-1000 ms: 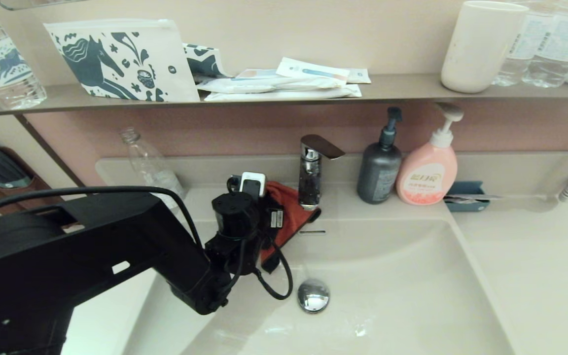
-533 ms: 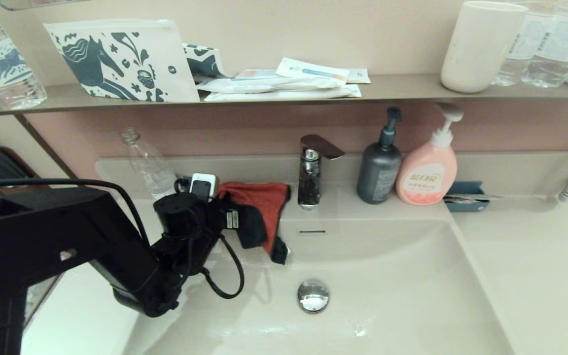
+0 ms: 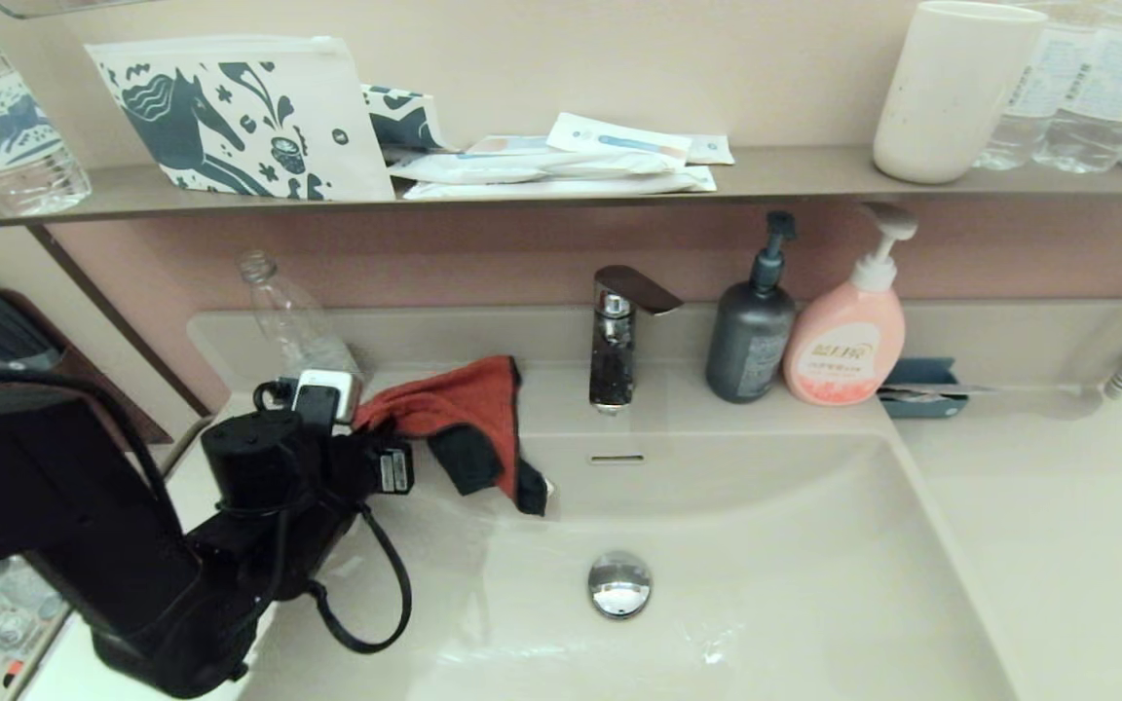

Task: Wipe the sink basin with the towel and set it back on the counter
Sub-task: Wipe the sink

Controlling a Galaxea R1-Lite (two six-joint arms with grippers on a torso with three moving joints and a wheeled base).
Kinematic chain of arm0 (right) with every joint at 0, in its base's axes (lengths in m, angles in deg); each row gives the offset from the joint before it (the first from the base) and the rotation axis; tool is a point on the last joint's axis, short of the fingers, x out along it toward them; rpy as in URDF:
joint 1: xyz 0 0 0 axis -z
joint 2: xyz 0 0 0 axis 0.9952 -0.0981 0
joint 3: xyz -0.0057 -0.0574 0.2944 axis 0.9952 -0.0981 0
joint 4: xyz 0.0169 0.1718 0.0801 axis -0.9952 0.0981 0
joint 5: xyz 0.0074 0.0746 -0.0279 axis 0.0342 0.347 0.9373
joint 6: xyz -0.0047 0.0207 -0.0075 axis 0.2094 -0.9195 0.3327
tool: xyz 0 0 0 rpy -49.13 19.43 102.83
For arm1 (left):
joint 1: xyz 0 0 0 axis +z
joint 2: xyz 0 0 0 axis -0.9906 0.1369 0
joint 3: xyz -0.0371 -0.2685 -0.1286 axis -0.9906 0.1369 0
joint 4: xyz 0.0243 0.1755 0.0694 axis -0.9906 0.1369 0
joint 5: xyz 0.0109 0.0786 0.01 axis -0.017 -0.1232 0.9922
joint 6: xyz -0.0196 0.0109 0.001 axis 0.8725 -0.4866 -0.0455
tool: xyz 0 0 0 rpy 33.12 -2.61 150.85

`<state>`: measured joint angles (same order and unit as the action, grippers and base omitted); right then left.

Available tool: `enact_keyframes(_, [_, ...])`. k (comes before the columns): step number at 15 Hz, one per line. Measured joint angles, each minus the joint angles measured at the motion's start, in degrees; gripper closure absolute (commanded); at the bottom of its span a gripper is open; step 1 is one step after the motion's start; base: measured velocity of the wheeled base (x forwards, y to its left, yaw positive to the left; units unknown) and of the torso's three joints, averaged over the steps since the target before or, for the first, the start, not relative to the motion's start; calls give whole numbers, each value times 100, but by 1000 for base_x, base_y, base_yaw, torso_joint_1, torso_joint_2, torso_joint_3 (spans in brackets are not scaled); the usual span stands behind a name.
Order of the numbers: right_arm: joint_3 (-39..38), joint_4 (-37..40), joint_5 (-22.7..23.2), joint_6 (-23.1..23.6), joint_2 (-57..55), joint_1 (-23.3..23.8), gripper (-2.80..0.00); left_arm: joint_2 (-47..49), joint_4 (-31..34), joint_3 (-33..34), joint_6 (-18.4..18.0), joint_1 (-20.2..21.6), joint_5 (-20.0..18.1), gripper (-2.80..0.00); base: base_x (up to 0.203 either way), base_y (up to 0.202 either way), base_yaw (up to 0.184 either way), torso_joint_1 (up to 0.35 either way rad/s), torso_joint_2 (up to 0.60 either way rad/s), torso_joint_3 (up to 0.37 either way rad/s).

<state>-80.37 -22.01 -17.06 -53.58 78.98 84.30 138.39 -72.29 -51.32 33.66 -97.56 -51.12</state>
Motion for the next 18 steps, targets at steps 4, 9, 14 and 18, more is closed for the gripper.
enact_keyframes(4, [0,0,1,1,0,0,0,-880,-278,855,36,-177,409,0,0,0,0,0,0,0])
enact_keyframes(9, [0,0,0,1,0,0,0,-1918,369,1325,-12,-1044,1210,0,0,0,0,0,0,0])
enact_keyframes(14, [0,0,1,1,0,0,0,-2103,413,1582,161,-2767,2537,0,0,0,0,0,0,0])
enact_keyframes(18, [2,0,0,1,0,0,0,-1522,406,1837,776,-3511,3205,0,0,0,0,0,0,0])
